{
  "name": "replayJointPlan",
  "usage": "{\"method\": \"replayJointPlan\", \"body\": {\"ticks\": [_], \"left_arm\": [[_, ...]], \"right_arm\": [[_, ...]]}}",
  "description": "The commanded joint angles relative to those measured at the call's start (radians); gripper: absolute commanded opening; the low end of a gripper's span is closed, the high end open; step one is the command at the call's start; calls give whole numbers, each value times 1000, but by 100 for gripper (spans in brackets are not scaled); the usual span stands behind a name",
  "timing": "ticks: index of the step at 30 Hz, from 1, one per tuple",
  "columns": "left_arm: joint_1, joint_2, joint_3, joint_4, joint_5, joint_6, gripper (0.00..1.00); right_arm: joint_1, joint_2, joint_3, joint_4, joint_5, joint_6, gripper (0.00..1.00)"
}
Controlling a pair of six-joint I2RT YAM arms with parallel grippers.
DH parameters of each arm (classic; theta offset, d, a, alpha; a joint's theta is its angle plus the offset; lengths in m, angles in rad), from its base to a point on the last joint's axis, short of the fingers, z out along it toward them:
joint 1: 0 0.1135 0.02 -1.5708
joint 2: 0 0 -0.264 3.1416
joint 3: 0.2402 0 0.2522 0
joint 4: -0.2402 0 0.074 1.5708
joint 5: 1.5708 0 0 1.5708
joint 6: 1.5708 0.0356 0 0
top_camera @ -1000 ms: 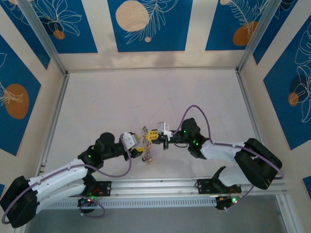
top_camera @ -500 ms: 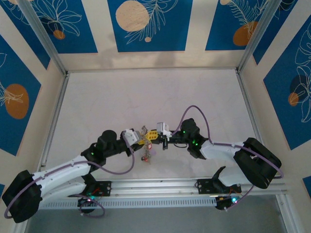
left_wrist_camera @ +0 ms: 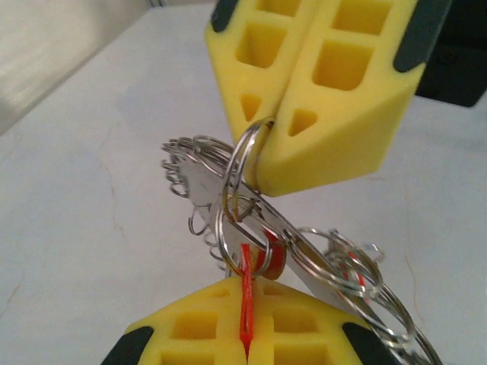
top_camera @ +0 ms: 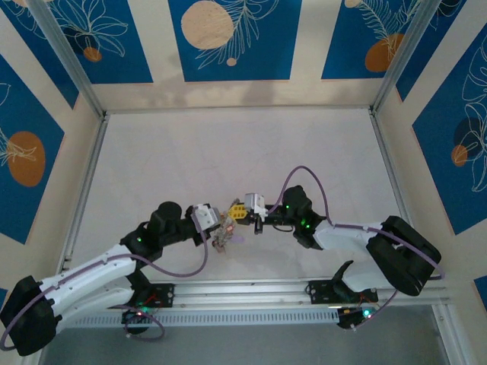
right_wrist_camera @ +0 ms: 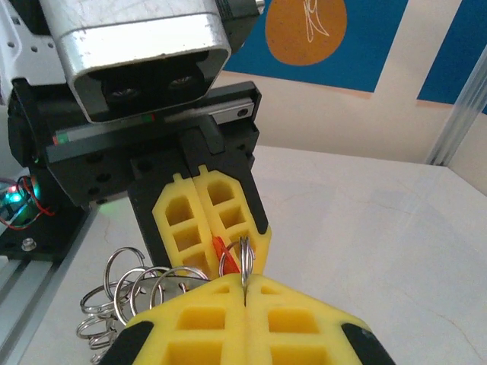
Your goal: Put the keys on the keyring
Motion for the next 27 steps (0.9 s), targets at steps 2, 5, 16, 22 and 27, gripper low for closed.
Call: {"method": "replayJointPlan", "body": {"ticks": [2,5,16,22,27], "left_arm": [[-7,13,131,-207,75,109,0],[-6,35,207,-323,71,165,0],[-4,144,466,-646,69,341,0],[-5,241,625,-845,20,481,0],[-5,293,718,-895,-3,555,0]], "right_arm": [[13,-36,1,-75,61,-114,0],[16,-48,-7,-103,81,-157,0],[48,-69,-12,-205,156,-284,0],[64,-81,-32,-197,243,-279,0],[51,-98,-82,-121,252,-247,21]]}}
